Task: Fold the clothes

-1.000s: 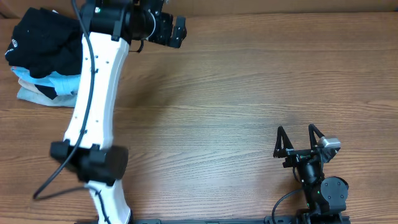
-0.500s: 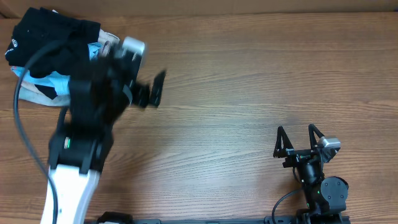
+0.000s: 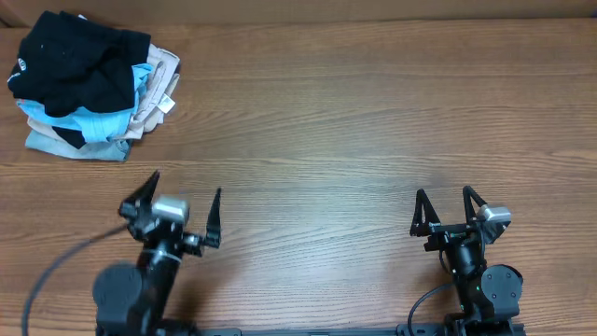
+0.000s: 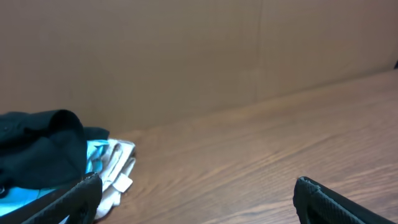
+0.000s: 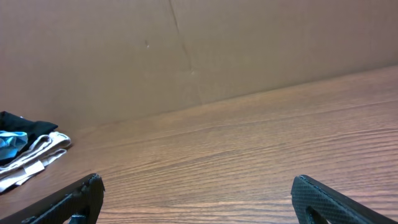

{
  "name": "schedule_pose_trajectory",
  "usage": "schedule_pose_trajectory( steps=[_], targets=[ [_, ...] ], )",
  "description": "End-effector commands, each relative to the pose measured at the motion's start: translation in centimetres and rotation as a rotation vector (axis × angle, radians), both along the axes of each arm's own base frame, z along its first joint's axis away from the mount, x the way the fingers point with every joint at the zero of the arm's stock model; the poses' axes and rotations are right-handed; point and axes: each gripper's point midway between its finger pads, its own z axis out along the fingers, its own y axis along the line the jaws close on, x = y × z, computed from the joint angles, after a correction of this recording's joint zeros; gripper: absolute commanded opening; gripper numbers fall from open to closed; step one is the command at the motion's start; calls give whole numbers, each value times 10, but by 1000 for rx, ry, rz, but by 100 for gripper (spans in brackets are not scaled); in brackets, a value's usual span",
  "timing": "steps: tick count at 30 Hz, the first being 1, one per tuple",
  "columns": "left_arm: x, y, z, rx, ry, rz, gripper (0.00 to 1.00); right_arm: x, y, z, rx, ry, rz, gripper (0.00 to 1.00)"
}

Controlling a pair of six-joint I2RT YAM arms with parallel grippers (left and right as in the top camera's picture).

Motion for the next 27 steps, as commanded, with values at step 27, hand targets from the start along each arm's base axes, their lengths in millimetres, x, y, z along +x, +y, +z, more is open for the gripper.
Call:
schedule_pose_trajectory(
  steps=[27],
  targets=[
    [3,5,-34,-82,-241,16,100,0,0,-2,0,-3,-5,100]
  ],
)
